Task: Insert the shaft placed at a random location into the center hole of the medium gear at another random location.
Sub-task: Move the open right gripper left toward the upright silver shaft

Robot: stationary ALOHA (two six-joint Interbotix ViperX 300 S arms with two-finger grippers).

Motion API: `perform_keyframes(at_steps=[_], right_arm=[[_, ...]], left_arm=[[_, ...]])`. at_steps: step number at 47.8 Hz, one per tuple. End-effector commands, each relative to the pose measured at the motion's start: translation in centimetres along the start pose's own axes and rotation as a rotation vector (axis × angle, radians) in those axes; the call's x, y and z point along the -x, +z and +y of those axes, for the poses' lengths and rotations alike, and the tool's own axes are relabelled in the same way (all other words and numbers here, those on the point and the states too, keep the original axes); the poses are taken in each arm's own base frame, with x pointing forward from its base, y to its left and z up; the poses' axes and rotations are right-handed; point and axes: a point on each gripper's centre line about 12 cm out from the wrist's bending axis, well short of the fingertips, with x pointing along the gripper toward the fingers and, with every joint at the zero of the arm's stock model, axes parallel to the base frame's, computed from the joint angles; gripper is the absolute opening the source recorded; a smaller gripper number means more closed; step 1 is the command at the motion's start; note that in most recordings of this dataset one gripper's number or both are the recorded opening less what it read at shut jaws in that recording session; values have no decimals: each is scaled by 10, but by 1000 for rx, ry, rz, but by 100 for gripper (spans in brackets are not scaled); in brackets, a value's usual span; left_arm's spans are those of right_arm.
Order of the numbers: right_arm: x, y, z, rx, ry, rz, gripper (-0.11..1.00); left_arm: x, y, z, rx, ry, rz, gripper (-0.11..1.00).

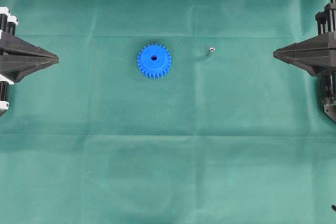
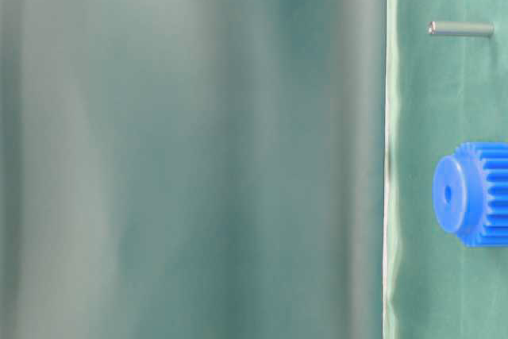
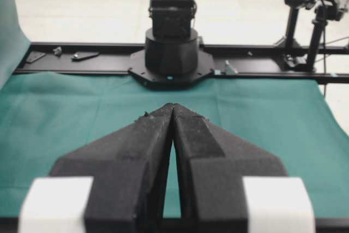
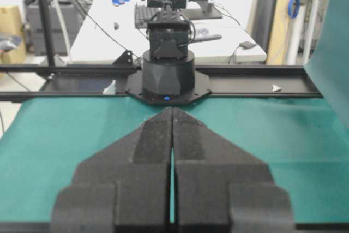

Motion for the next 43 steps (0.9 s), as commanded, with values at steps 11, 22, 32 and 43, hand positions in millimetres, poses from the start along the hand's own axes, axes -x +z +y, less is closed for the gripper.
perform_keyframes(at_steps=[11,22,32,43], right_arm=[[-6,8,-3,29,-15,-1,1],[-9,0,-22,53,-103,30,8],[-16,-8,-32,67,-143,47,65],[-24,-22,-41,80,-175,83,85]], left_arm=[[-6,9,-2,2,-10,6,0],[-6,10,-2,2,-10,5,0],[-6,10,-2,1,-10,5,0],[-6,8,-2,-1,-10,14,0]])
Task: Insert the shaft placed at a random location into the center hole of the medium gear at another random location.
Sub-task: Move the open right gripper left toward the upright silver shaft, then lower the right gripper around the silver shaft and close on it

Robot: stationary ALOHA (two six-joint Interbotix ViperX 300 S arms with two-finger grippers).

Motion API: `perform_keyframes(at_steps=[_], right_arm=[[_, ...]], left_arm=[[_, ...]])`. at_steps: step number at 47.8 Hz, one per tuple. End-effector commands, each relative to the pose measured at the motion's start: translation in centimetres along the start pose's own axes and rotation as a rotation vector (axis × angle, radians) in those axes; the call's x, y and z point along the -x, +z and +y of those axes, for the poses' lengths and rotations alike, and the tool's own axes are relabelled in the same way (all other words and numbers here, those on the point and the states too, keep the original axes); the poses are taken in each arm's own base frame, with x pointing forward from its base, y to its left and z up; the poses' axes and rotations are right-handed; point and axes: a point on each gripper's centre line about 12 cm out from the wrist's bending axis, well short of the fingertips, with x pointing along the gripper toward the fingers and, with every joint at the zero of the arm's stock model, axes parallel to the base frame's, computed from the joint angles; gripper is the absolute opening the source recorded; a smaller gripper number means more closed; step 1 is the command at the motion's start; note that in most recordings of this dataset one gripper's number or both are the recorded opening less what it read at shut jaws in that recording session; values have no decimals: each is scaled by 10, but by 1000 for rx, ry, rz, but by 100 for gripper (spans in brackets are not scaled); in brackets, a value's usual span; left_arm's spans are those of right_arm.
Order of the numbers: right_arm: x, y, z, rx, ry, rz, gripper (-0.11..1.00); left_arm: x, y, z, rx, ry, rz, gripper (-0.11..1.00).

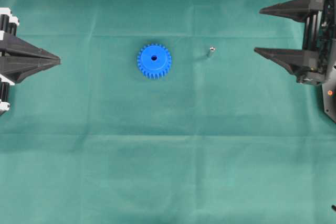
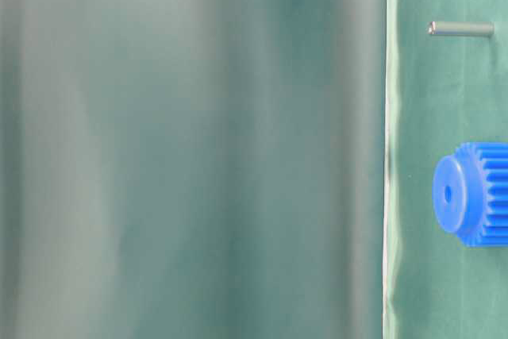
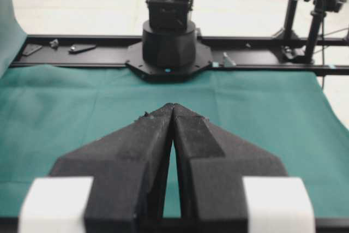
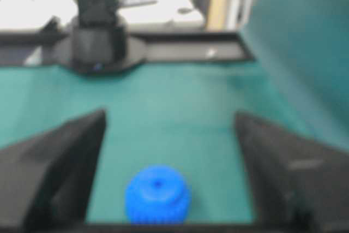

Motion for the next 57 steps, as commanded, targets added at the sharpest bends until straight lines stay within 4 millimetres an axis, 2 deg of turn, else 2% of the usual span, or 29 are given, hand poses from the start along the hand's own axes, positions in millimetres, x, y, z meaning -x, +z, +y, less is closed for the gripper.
perform_keyframes(at_steps=[1,10,28,38,57], right_arm=[[-7,0,-4,20,-16,-5,85],[-23,-29,-8,15,-33,72,87],[-51,-108,-24,-33,-120,223,87],[-57,-141,-28,-56,-159,285,87],[-72,-168,-28,-77,-164,340,86]], left_arm=[[-3,9,0,-1,-2,-20,0],[-3,7,-1,-1,-3,-15,0],[-3,4,0,-1,-2,5,0],[-3,4,0,-3,-2,5,0],[-3,2,0,-2,0,18,0]])
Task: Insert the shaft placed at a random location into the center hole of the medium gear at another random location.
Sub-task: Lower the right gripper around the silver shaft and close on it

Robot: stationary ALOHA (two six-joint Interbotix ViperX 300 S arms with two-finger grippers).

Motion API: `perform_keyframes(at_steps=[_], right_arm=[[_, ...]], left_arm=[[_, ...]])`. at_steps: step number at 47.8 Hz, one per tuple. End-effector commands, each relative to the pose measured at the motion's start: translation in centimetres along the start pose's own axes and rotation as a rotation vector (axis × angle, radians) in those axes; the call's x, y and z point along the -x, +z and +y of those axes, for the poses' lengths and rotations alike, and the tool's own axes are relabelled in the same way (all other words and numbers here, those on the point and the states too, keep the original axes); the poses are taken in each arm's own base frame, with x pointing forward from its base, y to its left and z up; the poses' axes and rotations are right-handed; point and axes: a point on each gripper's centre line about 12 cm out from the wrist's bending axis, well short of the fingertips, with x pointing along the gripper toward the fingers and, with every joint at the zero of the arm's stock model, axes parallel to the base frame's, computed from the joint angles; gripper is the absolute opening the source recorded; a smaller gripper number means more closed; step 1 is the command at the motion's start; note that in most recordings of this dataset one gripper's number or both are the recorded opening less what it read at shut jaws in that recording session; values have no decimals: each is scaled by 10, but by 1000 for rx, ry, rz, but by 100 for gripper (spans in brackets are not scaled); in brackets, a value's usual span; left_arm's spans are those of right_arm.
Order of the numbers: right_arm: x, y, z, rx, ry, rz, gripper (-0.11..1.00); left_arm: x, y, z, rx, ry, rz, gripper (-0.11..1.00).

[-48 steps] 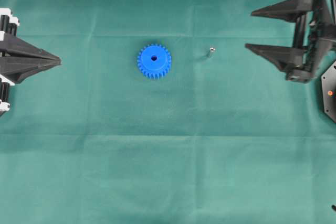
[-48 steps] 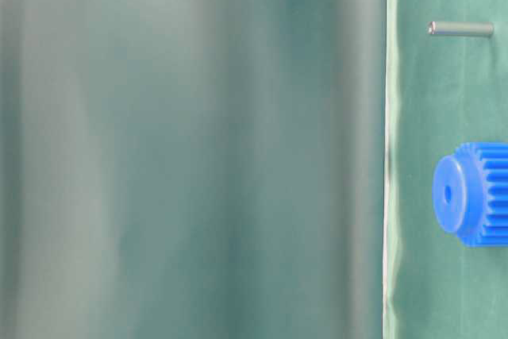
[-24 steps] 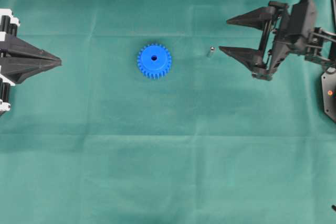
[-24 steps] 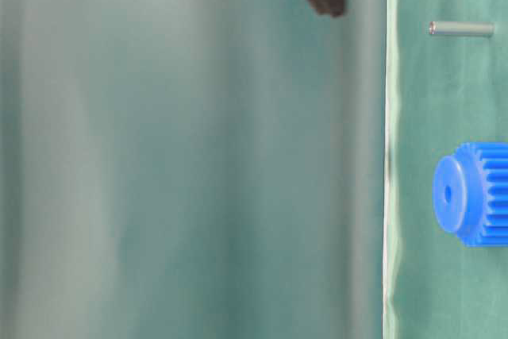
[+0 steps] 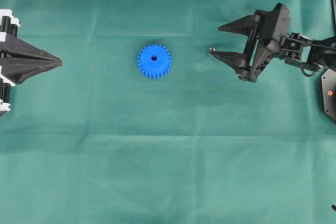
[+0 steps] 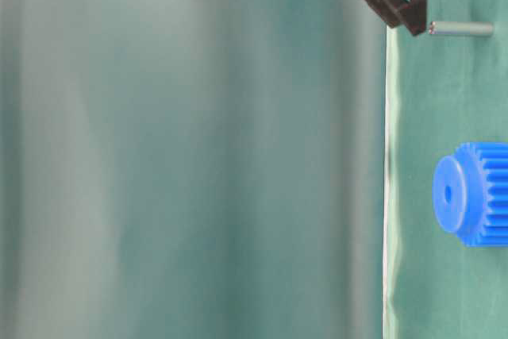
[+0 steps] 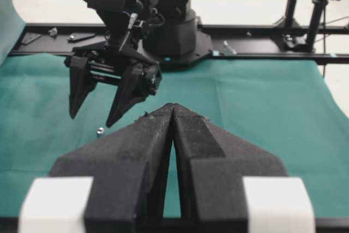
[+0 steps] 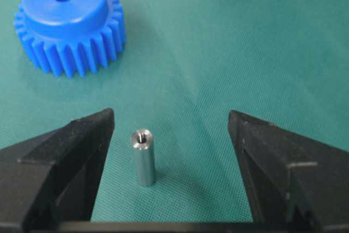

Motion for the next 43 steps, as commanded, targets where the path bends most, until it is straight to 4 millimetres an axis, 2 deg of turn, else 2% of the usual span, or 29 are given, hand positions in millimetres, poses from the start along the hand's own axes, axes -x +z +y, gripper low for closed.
perform_keyframes(at_steps=[1,27,38,43], right_arm=[[-6,8,0,-12,-3,-34,86],[-14,-5,2,-31,1,11,84],[-15,-5,4,-27,9,14,73],[-15,-5,8,-20,20,12,61]], left_arm=[[-3,5,0,-1,-1,-11,0],[-3,4,1,-2,4,2,0],[-2,4,1,-2,4,0,0],[-2,5,1,0,4,0,0]])
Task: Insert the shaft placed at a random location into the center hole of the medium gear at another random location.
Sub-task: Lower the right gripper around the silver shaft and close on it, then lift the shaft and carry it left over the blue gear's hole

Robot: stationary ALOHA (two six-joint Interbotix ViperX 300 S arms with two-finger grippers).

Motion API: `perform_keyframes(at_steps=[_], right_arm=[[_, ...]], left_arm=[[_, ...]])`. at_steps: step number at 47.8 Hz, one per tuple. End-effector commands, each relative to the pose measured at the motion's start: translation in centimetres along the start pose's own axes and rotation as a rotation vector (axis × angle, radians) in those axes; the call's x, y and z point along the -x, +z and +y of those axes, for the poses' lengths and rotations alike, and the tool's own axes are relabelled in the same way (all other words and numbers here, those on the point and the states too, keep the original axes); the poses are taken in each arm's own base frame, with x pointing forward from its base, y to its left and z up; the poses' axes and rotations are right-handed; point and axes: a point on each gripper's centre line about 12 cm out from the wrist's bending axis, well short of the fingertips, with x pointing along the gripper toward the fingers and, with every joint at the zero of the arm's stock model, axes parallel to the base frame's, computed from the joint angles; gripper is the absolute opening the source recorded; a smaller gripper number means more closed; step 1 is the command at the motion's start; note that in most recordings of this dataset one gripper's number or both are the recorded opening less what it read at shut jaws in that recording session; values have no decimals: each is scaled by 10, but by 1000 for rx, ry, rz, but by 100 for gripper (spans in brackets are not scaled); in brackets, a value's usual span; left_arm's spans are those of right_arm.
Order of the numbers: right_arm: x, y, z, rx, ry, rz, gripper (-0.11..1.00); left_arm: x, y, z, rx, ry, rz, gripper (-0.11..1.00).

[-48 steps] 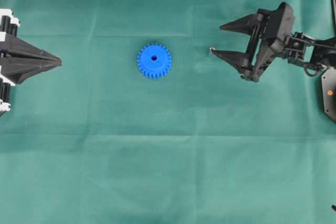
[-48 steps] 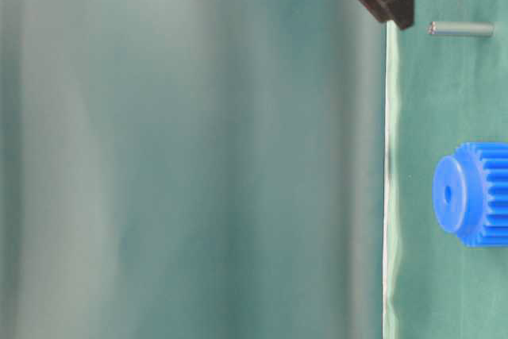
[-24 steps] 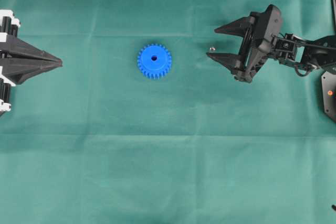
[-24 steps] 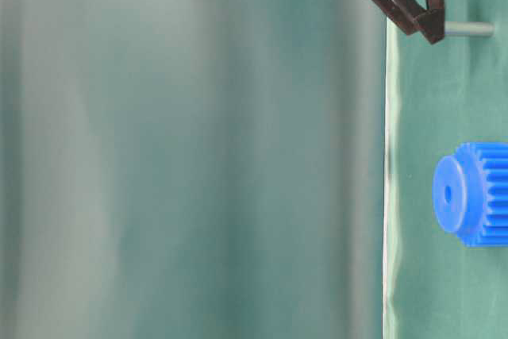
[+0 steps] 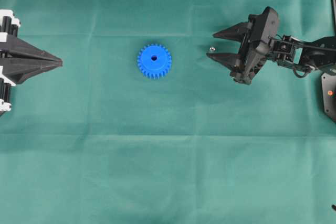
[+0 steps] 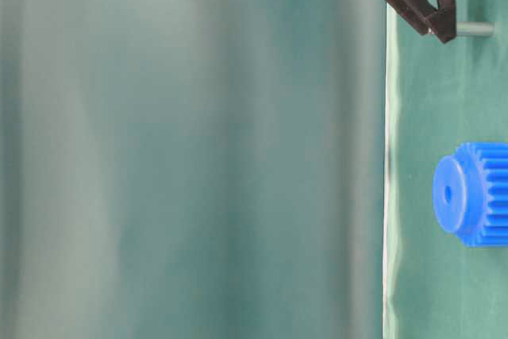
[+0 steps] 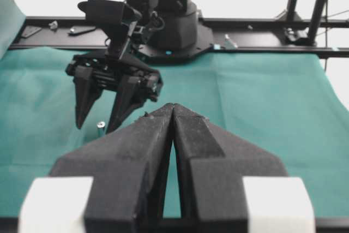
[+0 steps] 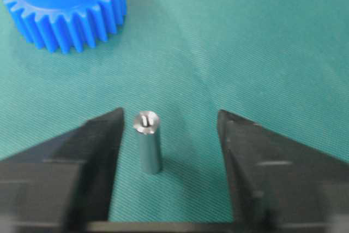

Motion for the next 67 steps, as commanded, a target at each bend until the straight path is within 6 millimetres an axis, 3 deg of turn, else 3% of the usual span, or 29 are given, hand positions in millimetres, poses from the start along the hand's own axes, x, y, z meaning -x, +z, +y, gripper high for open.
perform_keyframes(at_steps=[1,10,29,48,67], right_arm=[[-2,9,3,-10,9,-38,56],[-2,8,7,2,26,-30,14],[-1,11,8,4,30,-25,14],[19,53,8,3,43,-68,14],[19,55,9,3,44,-63,14]], left_arm=[[-2,6,1,-3,2,-17,0],[-1,7,1,-2,3,-20,0],[-1,7,1,-2,3,-17,0],[-1,7,1,0,3,-17,0],[-2,6,1,0,4,-12,0]])
